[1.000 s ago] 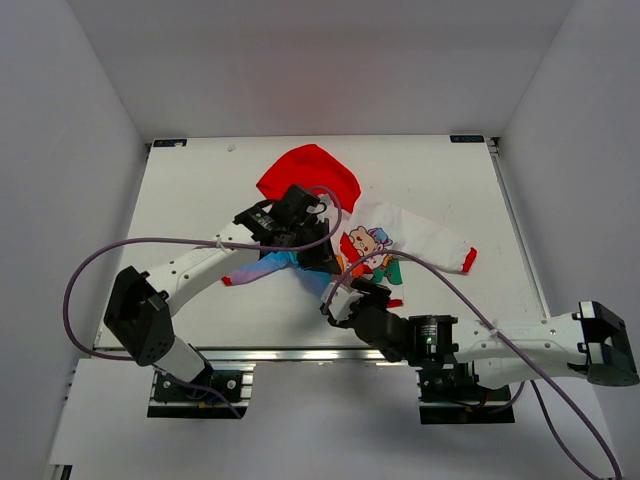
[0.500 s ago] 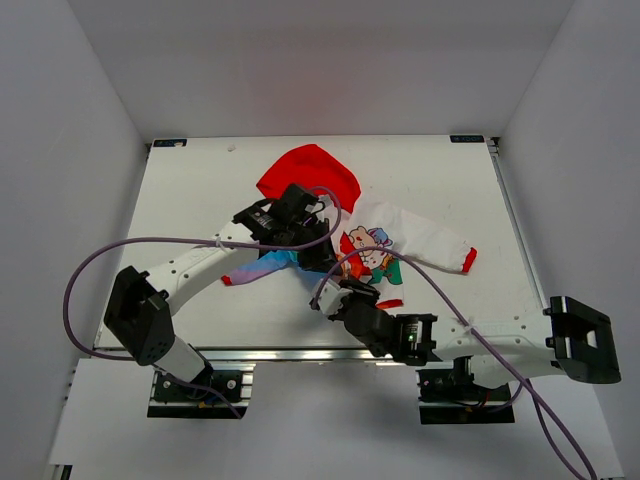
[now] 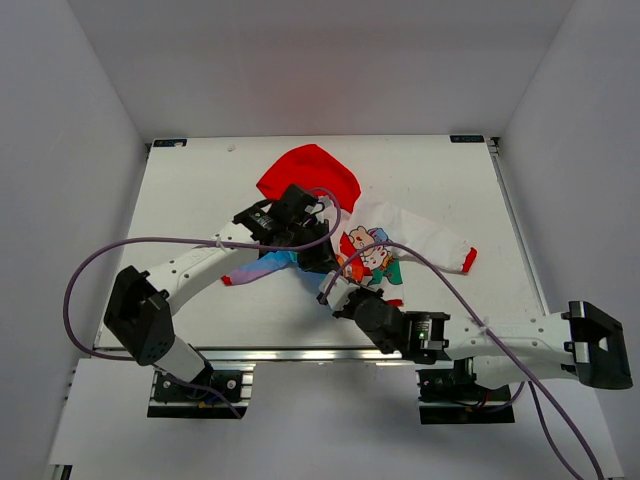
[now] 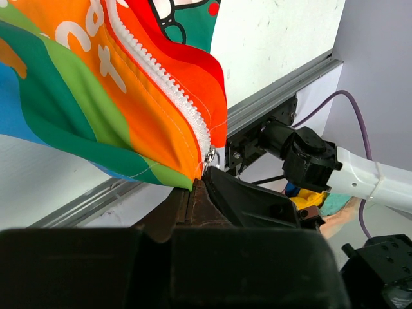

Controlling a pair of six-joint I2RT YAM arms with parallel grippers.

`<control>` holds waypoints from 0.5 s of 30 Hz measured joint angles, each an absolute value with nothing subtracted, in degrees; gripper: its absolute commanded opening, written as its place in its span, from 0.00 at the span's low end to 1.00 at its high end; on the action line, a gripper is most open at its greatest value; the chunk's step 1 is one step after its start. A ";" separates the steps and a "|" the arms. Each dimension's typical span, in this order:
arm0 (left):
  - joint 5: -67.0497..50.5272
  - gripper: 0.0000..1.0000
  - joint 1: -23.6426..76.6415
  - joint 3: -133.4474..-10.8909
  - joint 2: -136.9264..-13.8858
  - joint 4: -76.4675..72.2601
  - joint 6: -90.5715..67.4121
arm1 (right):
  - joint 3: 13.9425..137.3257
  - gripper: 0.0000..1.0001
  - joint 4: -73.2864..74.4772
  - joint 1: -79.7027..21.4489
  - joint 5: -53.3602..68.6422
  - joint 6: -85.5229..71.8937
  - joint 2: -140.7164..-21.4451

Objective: Zip up the jacket

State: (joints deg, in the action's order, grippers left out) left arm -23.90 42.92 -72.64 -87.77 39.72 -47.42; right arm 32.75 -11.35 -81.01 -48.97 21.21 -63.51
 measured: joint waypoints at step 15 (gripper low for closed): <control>-23.57 0.00 42.92 -70.54 -87.33 38.96 -46.35 | 33.91 0.22 -3.05 -77.97 -40.69 15.77 -58.50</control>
State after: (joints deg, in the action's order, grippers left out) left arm -23.57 42.92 -70.54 -87.33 38.96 -46.35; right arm 33.91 -3.05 -77.97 -40.69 15.77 -58.50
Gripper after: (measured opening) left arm 0.008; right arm 0.010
